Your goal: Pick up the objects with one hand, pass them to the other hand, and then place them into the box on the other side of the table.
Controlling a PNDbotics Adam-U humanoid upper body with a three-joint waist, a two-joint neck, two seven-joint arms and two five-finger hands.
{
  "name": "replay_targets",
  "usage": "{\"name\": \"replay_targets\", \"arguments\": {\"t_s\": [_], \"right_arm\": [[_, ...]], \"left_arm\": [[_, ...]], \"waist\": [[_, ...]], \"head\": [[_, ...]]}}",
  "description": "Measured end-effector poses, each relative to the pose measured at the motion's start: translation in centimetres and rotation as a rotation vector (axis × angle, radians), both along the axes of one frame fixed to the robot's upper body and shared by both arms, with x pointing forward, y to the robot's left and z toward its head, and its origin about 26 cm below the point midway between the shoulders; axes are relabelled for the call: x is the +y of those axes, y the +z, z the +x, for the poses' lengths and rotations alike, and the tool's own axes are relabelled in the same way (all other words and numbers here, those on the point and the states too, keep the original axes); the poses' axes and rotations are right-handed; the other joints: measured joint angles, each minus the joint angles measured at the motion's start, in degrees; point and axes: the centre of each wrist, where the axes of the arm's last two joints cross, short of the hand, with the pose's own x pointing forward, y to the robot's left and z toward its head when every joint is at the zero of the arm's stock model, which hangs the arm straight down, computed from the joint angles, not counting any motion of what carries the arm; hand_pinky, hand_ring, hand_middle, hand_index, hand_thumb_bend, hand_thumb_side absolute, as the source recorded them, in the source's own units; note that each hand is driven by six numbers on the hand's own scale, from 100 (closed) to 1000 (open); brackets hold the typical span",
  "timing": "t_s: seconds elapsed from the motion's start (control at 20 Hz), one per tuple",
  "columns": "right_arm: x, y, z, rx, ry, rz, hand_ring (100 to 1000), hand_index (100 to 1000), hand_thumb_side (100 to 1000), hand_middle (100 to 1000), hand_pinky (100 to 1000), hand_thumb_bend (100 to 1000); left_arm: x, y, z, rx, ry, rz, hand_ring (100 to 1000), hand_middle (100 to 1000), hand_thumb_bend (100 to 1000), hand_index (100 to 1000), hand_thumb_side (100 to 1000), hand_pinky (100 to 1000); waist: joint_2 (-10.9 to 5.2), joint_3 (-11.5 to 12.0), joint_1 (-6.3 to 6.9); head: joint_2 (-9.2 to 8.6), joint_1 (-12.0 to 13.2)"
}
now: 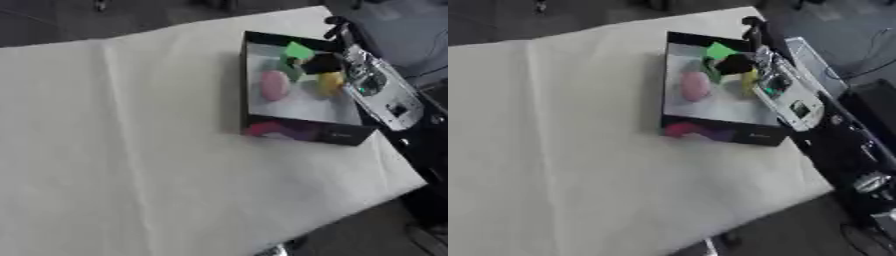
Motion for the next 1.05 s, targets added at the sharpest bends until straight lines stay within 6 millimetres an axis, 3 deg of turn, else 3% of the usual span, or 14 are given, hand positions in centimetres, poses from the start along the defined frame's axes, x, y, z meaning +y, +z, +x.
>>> {"name": "replay_targets", "arguments": {"t_s": [0.1, 0.25, 0.3, 0.35, 0.5, 0.55, 0.6, 0.7, 0.85, 1.05], "right_arm": [[-0.1, 0.2, -0.1, -0.018, -0.015, -0.011, 803, 925, 257, 755, 863, 529], [0.7, 1.4, -0.5, -0.137, 0.019, 0.012, 752, 892, 333, 708, 847, 116], [1.2, 1.8, -0.7, -0.205, 0.058, 0.042, 742, 888, 378, 697, 847, 100], [1.9, 2.2, -1.0, -0.283, 0.115, 0.083, 739, 890, 363, 695, 847, 100], [4.3, 2.7, -1.6, -0.526, 0.322, 0.267, 739, 893, 353, 700, 846, 100], [5.0, 2.8, -1.7, -0.582, 0.372, 0.323, 735, 887, 247, 702, 841, 176], [5.6, 2.8, -1.7, -0.626, 0.410, 0.367, 733, 884, 225, 701, 840, 197], [6.7, 2.8, -1.7, -0.689, 0.463, 0.423, 739, 882, 206, 712, 841, 216], [8.1, 2.7, -1.7, -0.743, 0.506, 0.464, 749, 885, 202, 736, 842, 218], [9.3, 2.3, -1.5, -0.781, 0.530, 0.495, 767, 899, 272, 773, 845, 129]], "left_arm": [[0.0, 0.0, 0.0, -0.001, 0.001, -0.002, 654, 663, 466, 869, 323, 706], [0.2, 0.1, 0.0, -0.007, 0.008, -0.010, 652, 660, 459, 868, 327, 703], [0.3, 0.1, -0.1, -0.010, 0.012, -0.015, 649, 658, 445, 868, 346, 699], [0.4, 0.1, -0.1, -0.013, 0.017, -0.022, 643, 657, 389, 869, 466, 691], [1.1, -0.1, -0.3, -0.019, 0.031, -0.084, 638, 660, 277, 871, 684, 685], [1.3, -0.3, -0.4, -0.021, 0.032, -0.114, 646, 679, 192, 884, 855, 684], [1.6, -0.5, -0.4, -0.022, 0.033, -0.149, 653, 692, 179, 891, 885, 686], [2.1, -1.0, -0.5, -0.017, 0.036, -0.223, 668, 721, 212, 903, 868, 685], [3.0, -1.8, -0.6, -0.013, 0.032, -0.336, 676, 730, 310, 908, 748, 680], [4.1, -2.9, -0.8, -0.011, 0.017, -0.475, 688, 741, 365, 919, 671, 679]], "waist": [[0.00, 0.0, -0.01], [0.00, 0.1, -0.06], [0.00, 0.1, -0.14], [0.00, 0.3, -0.26], [0.00, 0.9, -0.71], [0.00, 1.2, -0.83], [0.00, 1.5, -0.95], [0.00, 2.1, -1.31], [0.00, 3.1, -2.34], [0.00, 4.4, -3.56]], "head": [[0.16, 0.1], [0.43, 0.4], [0.44, 0.6], [0.44, 0.9], [0.44, 2.6], [0.44, 3.2], [0.44, 4.0], [0.42, 5.6], [0.16, 7.9], [-0.46, 10.6]]}}
